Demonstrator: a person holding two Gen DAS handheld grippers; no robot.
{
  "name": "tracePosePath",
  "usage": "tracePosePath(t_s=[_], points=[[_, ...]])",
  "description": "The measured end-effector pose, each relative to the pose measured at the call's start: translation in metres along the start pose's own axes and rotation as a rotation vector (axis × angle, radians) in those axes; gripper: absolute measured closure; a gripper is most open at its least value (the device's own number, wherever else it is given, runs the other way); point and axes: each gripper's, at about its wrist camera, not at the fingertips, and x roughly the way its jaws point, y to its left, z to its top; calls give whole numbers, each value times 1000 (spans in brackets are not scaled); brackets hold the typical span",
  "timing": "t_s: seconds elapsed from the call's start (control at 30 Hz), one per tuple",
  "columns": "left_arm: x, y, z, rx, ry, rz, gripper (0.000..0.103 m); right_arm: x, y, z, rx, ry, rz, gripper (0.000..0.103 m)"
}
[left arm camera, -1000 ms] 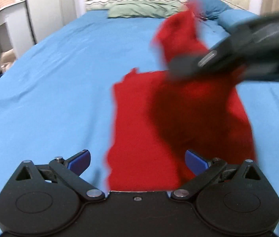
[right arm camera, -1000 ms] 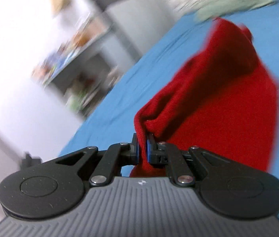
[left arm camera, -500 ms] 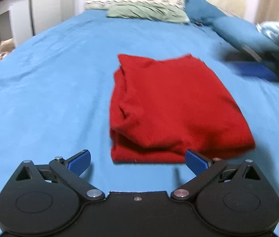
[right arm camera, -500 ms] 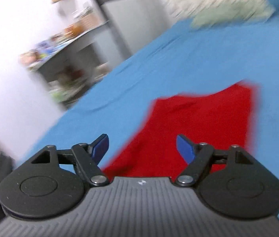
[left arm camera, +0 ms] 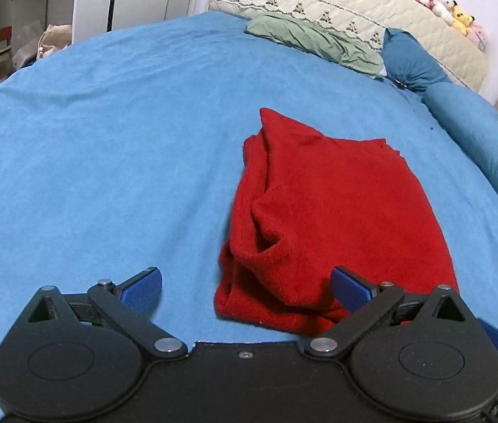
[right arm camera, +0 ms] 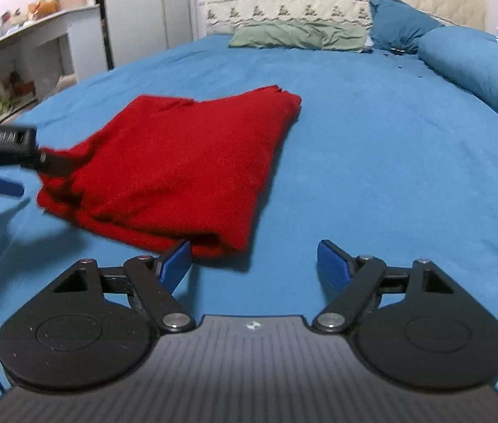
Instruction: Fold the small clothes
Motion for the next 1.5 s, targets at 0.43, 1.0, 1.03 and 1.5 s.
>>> tracePosePath(t_s=[0.43, 1.0, 1.03, 1.5], points=[[4, 3, 1, -42, -12, -5, 0, 28, 10, 18, 26, -28, -88, 21], [-7, 18, -3, 132, -3, 201, 1, -8, -30, 3, -81, 48, -64, 23], [-11, 18, -1, 124, -13, 194, 1, -15, -33, 5, -86, 57, -49, 21], [84, 7, 91, 48, 197, -207, 15, 25, -94, 104, 311, 167, 248, 0]])
